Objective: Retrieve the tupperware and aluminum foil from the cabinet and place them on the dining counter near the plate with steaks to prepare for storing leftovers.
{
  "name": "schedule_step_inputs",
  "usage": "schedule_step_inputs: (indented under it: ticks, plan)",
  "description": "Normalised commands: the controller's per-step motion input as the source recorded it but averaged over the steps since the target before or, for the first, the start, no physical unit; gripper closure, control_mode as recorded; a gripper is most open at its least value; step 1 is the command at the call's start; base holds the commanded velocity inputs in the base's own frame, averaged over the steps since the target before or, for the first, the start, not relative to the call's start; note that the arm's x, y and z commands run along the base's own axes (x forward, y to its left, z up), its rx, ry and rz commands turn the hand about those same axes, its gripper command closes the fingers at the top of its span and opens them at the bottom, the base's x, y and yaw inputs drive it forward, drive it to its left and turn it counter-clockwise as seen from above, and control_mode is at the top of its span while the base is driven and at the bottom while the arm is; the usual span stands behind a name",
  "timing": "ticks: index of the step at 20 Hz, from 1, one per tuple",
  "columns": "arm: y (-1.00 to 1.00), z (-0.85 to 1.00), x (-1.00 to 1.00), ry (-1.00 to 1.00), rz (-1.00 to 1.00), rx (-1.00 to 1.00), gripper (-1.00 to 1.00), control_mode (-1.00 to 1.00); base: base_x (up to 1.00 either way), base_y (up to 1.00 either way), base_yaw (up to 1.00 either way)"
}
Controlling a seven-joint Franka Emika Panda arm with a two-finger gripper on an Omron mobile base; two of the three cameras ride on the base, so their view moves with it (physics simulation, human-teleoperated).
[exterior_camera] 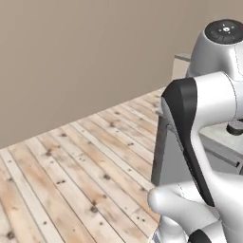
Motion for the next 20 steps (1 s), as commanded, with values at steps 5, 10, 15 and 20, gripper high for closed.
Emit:
schedule_step_inputs:
  ticks: [5,10,15,20]
  plan:
    - [0.0,0.0,0.0,0.0,0.0,0.0,1.0,1.0,1.0,0.26,0.18]
    - [0.0,0.0,0.0,0.0,0.0,0.0,1.0,1.0,1.0,0.24,-0.16]
    - [0.0,0.0,0.0,0.0,0.0,0.0,1.0,1.0,0.96,0.37,-0.43]
    - [0.0,0.0,0.0,0.0,0.0,0.0,1.0,1.0,0.79,0.4,-0.52]
